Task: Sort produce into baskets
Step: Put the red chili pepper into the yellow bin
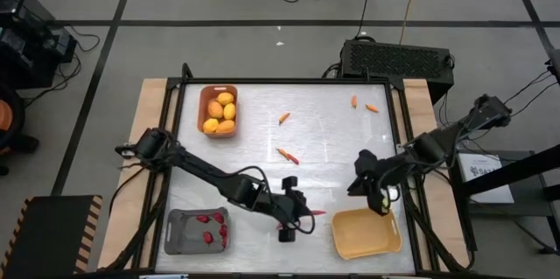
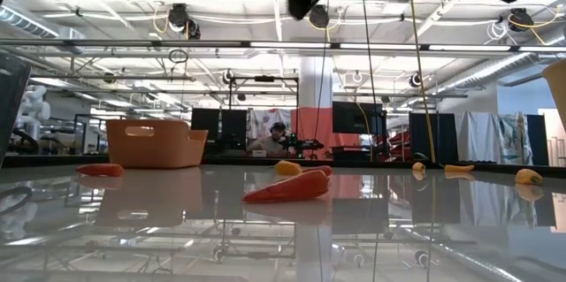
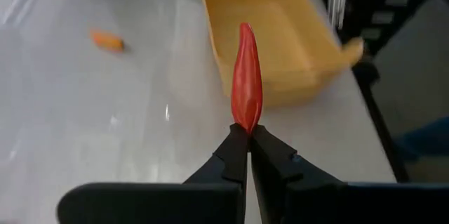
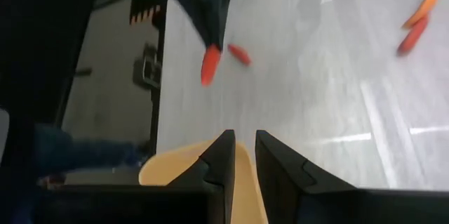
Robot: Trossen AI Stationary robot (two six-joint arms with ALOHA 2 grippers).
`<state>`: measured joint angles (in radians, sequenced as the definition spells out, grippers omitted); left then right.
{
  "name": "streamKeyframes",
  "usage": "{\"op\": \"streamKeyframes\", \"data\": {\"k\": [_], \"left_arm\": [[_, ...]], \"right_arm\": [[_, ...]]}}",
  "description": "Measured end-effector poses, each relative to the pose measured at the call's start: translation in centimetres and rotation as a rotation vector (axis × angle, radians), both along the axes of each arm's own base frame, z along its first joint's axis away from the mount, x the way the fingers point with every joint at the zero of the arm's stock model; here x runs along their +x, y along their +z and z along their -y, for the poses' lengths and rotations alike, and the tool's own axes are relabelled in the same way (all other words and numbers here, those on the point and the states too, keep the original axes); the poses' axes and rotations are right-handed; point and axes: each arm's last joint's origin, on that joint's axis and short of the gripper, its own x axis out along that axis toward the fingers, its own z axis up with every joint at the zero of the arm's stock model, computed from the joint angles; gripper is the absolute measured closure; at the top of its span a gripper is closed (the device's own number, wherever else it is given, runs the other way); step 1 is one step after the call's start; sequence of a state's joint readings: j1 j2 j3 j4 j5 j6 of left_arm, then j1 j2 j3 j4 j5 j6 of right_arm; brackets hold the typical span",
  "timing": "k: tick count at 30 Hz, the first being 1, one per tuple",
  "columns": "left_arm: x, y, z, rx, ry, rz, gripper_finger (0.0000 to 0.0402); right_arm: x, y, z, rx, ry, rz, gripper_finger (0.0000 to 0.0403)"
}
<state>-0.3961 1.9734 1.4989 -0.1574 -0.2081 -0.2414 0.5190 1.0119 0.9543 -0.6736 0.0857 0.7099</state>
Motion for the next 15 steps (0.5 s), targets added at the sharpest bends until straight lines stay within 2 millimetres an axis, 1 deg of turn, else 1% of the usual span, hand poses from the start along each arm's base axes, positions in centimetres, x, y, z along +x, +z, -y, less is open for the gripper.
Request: {"op": "streamKeyframes", "data": {"k": [7, 9, 12, 15], "left_arm": [[1.6, -0.2, -1.3, -0.020, 0.030, 0.085, 0.0386], [2.3, -0.3, -1.6, -0.048, 0.032, 0.144, 0.0386], [3.3, -0.9, -1.5, -0.091, 0.015, 0.217, 0.0386], [4.2, -2.1, -1.3, -0.121, 0.002, 0.268, 0.0386]], "right_arm": [[-1.0, 1.3, 0.7, 0.041, -0.026, 0.076, 0.0353], [-1.1, 1.5, 0.7, 0.049, -0.026, 0.092, 0.0353], [-1.0, 1.6, 0.7, 0.051, -0.024, 0.110, 0.0353], [-1.0, 1.7, 0.7, 0.046, -0.020, 0.126, 0.0353]]}}
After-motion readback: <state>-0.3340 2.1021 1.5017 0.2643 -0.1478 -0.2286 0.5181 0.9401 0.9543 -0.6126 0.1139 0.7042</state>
